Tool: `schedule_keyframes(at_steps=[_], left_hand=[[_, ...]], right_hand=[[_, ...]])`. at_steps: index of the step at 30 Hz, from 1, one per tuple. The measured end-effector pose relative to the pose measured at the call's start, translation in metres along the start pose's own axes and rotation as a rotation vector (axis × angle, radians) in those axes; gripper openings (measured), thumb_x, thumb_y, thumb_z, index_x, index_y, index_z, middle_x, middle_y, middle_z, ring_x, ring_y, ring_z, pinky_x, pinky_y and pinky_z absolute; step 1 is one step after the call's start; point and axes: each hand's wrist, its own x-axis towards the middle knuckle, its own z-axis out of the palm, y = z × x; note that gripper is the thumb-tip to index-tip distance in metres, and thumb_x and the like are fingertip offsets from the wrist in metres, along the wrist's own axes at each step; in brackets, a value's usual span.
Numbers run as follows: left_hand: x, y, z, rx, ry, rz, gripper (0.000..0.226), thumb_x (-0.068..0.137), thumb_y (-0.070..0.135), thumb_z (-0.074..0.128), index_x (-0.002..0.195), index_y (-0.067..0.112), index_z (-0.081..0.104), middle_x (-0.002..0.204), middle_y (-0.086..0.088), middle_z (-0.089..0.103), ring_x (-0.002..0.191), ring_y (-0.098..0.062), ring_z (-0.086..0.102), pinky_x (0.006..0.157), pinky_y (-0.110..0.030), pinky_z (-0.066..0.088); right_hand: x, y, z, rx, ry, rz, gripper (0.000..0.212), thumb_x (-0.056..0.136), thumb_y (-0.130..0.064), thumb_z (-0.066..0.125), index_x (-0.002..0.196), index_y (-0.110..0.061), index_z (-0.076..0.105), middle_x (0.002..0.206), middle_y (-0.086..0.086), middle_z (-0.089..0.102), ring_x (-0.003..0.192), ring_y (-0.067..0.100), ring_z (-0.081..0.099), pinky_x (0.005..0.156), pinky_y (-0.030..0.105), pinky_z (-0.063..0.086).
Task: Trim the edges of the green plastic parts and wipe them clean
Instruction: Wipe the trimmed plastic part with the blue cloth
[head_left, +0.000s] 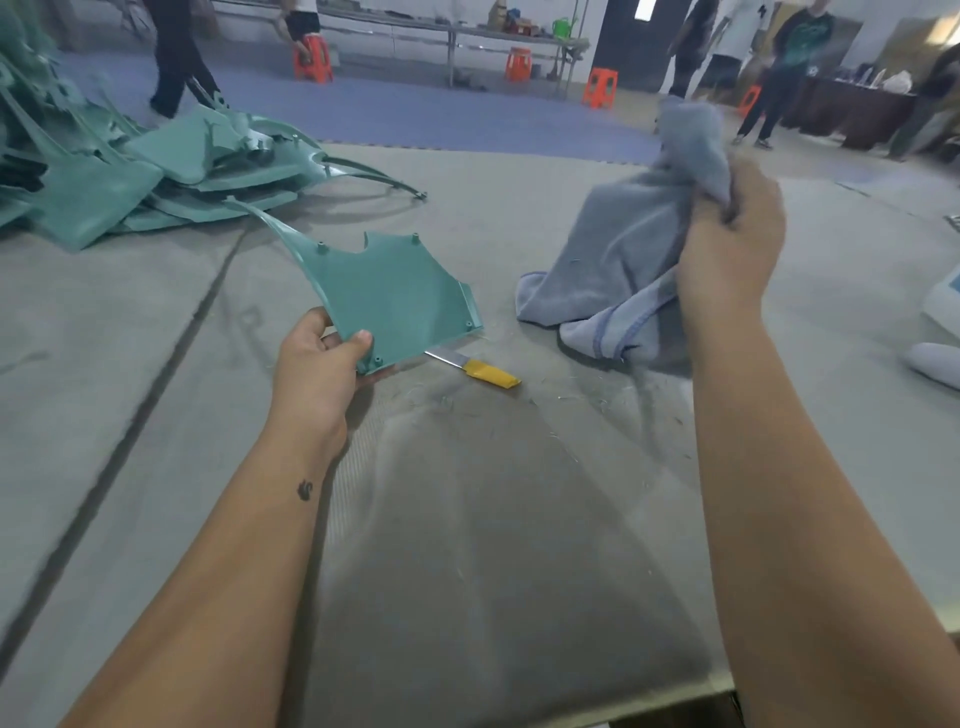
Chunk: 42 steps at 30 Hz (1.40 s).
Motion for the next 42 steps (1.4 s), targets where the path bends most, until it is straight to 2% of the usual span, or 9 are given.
schedule_keyframes(at_steps=[5, 9, 12, 15, 17, 24, 33, 39, 42], left_hand=[[0.0, 0.0, 0.0, -0.006, 0.001, -0.005, 0.027, 0.095, -0.007, 0.048, 0.104, 0.017, 0.059, 0.099, 0.001, 0.07, 0.096, -0.018, 0.069, 0.084, -0.039, 0.058], [0.002, -0.001, 0.0, 0.013, 0.016, -0.01, 0.027, 0.095, -0.006, 0.049, 0.108, 0.015, 0.06, 0.099, 0.001, 0.07, 0.094, -0.018, 0.07, 0.09, -0.043, 0.055], [0.001, -0.001, -0.001, 0.017, 0.02, -0.013, 0.027, 0.095, -0.006, 0.049, 0.104, 0.016, 0.06, 0.096, 0.003, 0.071, 0.093, -0.017, 0.07, 0.088, -0.04, 0.056], [0.0, 0.0, 0.0, 0.017, 0.026, -0.022, 0.028, 0.095, -0.006, 0.049, 0.099, 0.019, 0.061, 0.099, 0.002, 0.07, 0.098, -0.02, 0.069, 0.091, -0.043, 0.055], [0.0, 0.0, 0.001, 0.026, 0.029, -0.017, 0.027, 0.095, -0.005, 0.049, 0.101, 0.018, 0.06, 0.1, 0.001, 0.07, 0.098, -0.02, 0.068, 0.093, -0.045, 0.054], [0.0, 0.0, 0.0, 0.041, 0.025, -0.012, 0.027, 0.095, -0.005, 0.049, 0.108, 0.017, 0.06, 0.099, 0.002, 0.07, 0.095, -0.016, 0.069, 0.085, -0.038, 0.057], [0.001, -0.001, 0.0, 0.011, 0.035, -0.013, 0.026, 0.095, -0.005, 0.048, 0.104, 0.017, 0.059, 0.093, 0.005, 0.069, 0.078, -0.006, 0.069, 0.064, -0.023, 0.058], [0.0, -0.001, 0.0, -0.016, 0.03, -0.02, 0.026, 0.095, -0.006, 0.047, 0.113, 0.01, 0.058, 0.093, 0.001, 0.069, 0.08, -0.01, 0.069, 0.07, -0.026, 0.059], [0.002, -0.001, -0.003, -0.029, 0.023, -0.036, 0.025, 0.096, -0.005, 0.047, 0.114, 0.009, 0.057, 0.099, -0.001, 0.068, 0.089, -0.017, 0.069, 0.069, -0.029, 0.06]], right_hand=[[-0.05, 0.01, 0.023, -0.242, -0.54, 0.088, 0.011, 0.081, -0.031, 0.057, 0.073, -0.023, 0.058, 0.064, -0.01, 0.06, 0.064, 0.008, 0.055, 0.056, 0.017, 0.041], [-0.089, 0.012, 0.039, -0.639, -0.835, -0.312, 0.034, 0.083, -0.053, 0.053, 0.063, -0.025, 0.053, 0.064, -0.011, 0.057, 0.071, 0.012, 0.055, 0.075, 0.033, 0.04], [-0.086, 0.002, 0.037, -0.033, -0.581, 0.031, 0.023, 0.089, -0.032, 0.055, 0.069, -0.026, 0.064, 0.068, -0.008, 0.063, 0.069, 0.014, 0.059, 0.064, 0.021, 0.043], [-0.073, 0.012, 0.032, -0.281, -0.326, -0.042, 0.025, 0.092, -0.023, 0.056, 0.115, -0.018, 0.063, 0.119, -0.002, 0.059, 0.113, 0.02, 0.052, 0.089, 0.005, 0.032], [-0.067, 0.021, 0.032, -0.579, -0.47, -0.011, 0.052, 0.086, -0.036, 0.059, 0.134, -0.02, 0.048, 0.131, 0.003, 0.052, 0.119, 0.027, 0.047, 0.099, 0.029, 0.037], [-0.065, 0.021, 0.027, -0.477, -0.446, 0.044, 0.013, 0.079, -0.034, 0.056, 0.074, -0.023, 0.05, 0.064, -0.007, 0.052, 0.059, 0.011, 0.05, 0.052, 0.027, 0.036], [-0.027, -0.016, -0.003, -0.565, -0.624, -0.1, 0.034, 0.073, -0.031, 0.063, 0.049, -0.014, 0.044, 0.071, 0.003, 0.039, 0.085, 0.023, 0.039, 0.065, 0.031, 0.033], [-0.017, -0.042, 0.033, -0.878, -0.222, -0.392, 0.017, 0.08, -0.014, 0.051, 0.088, -0.006, 0.064, 0.107, 0.016, 0.055, 0.106, 0.035, 0.048, 0.082, 0.04, 0.036], [-0.022, -0.034, 0.047, -0.919, -0.641, -0.376, 0.006, 0.08, -0.013, 0.052, 0.076, -0.011, 0.055, 0.093, 0.014, 0.06, 0.089, 0.034, 0.056, 0.067, 0.035, 0.037]])
